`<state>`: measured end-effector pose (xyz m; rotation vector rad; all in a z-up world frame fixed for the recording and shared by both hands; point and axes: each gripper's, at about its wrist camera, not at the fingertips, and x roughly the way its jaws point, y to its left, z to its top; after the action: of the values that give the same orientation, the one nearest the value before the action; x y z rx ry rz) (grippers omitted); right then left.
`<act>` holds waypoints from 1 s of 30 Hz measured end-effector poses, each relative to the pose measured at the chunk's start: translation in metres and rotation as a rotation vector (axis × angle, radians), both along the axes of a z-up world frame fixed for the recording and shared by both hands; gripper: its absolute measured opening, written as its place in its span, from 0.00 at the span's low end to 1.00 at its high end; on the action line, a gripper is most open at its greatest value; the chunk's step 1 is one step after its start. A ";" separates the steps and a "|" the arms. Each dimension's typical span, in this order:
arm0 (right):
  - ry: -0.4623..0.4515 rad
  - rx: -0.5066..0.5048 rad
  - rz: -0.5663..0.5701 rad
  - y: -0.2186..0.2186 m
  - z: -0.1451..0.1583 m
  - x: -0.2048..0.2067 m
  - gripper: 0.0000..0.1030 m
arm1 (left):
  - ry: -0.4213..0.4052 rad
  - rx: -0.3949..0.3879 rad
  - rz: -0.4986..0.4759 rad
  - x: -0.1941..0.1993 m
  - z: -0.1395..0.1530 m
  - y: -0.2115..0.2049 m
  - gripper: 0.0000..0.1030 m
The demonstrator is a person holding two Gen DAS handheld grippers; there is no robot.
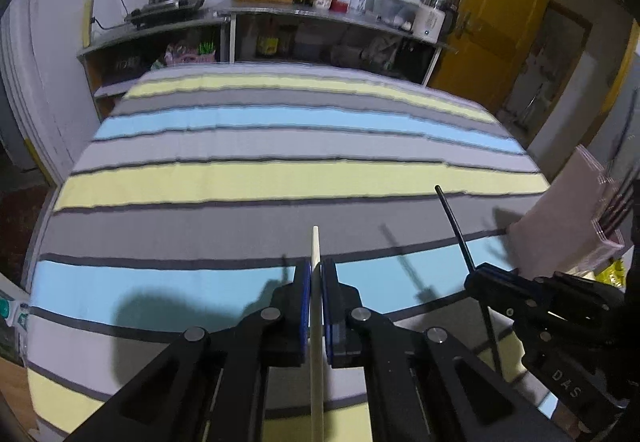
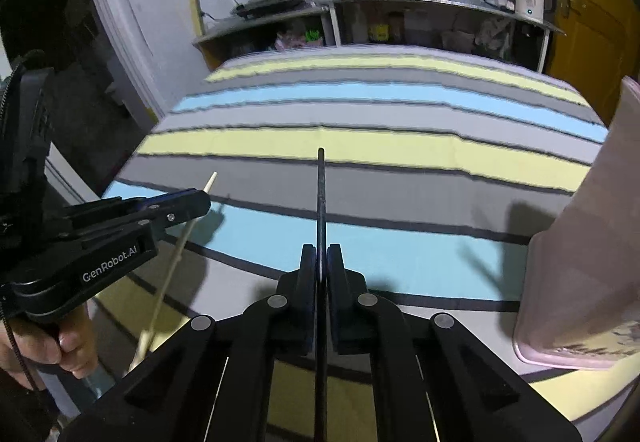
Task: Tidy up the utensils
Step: 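Grasp the wooden chopstick with the left tool while the right tool grasps the black chopstick, then lift and carry both chopsticks in both tools toward the pink holder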
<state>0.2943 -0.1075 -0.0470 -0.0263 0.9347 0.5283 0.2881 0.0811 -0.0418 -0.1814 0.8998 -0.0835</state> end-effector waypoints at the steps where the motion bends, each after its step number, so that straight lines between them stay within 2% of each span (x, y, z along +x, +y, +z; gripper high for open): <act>1: -0.011 0.012 0.001 -0.002 0.007 -0.003 0.05 | -0.011 -0.005 -0.002 -0.003 0.006 0.000 0.05; 16: -0.128 0.122 -0.022 -0.034 0.078 -0.045 0.05 | -0.143 -0.056 -0.070 -0.052 0.089 -0.016 0.05; 23: -0.160 0.146 -0.047 -0.052 0.097 -0.061 0.05 | -0.164 -0.061 -0.094 -0.068 0.108 -0.024 0.05; 30: -0.183 0.149 -0.064 -0.064 0.106 -0.072 0.05 | -0.163 -0.069 -0.113 -0.078 0.114 -0.038 0.05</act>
<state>0.2220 -0.1714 0.0595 0.0887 0.7133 0.5255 0.2103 0.0433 0.0718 -0.1852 0.7450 -0.2312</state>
